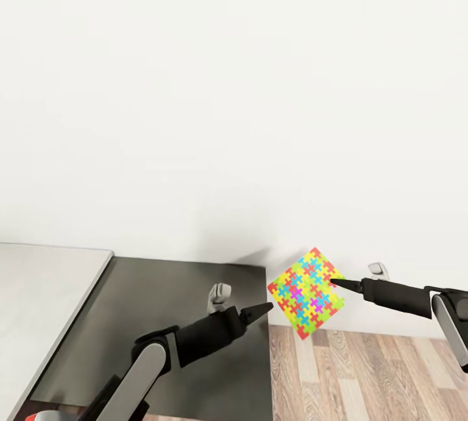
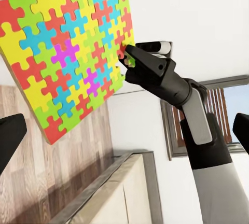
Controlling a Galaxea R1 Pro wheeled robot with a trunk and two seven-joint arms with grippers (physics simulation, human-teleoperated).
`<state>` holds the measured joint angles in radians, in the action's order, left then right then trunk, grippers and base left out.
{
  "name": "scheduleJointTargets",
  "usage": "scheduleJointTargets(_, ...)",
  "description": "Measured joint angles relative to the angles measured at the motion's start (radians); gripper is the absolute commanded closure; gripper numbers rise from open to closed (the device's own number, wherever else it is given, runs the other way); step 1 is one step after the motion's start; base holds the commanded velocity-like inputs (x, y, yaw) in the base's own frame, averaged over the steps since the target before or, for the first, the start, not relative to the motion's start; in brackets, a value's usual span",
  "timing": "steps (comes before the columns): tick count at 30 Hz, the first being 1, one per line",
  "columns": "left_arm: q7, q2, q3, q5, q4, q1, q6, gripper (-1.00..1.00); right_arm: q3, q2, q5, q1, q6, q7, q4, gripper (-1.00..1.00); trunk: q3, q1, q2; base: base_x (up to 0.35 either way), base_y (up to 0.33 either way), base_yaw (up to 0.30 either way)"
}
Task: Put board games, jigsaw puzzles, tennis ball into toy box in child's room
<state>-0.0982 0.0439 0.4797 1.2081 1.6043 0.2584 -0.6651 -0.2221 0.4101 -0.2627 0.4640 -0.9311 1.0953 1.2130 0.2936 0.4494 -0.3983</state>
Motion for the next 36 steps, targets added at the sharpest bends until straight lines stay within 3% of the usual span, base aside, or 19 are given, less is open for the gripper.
scheduleJointTargets(36,0.0,0.0,0.0,0.0,-0.004,0.0,0.0,-1.0,-0.004,0.001,-0.005,0.0,-0.021,0.0,0.005,1.0,-0.06,0.0,0.0,0.0,0.0,-0.064)
